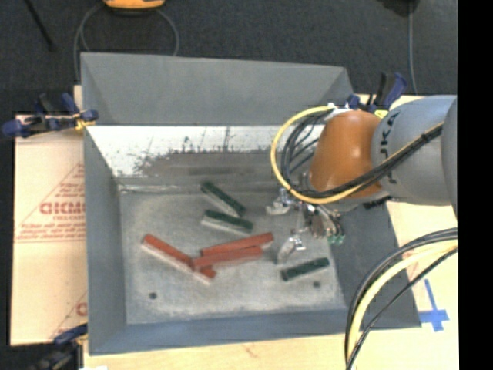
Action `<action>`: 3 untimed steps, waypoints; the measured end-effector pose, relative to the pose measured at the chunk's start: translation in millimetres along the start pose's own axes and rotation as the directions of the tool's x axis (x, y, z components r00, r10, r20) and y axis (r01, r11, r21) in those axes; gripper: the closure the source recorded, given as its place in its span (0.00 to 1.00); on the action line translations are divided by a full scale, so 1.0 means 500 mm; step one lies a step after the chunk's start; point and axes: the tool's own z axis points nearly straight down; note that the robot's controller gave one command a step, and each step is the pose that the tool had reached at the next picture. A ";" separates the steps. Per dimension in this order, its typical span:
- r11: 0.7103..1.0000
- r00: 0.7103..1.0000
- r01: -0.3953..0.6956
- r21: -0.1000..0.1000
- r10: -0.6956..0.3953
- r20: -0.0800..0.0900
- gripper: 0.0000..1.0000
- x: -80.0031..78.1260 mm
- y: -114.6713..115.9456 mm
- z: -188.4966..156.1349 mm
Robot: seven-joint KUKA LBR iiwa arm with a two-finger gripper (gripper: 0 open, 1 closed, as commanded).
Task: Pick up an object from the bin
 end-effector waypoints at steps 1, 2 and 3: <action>0.998 0.997 0.068 -0.004 -0.068 -0.022 0.00 0.039 -0.020 -0.008; 0.997 0.997 -0.079 0.004 0.079 -0.018 1.00 -0.024 0.128 -0.005; 0.997 0.997 -0.079 0.004 0.079 -0.018 1.00 -0.024 0.128 -0.005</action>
Offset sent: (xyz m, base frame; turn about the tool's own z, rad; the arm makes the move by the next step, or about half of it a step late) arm -0.0009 0.0693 -0.0084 0.0791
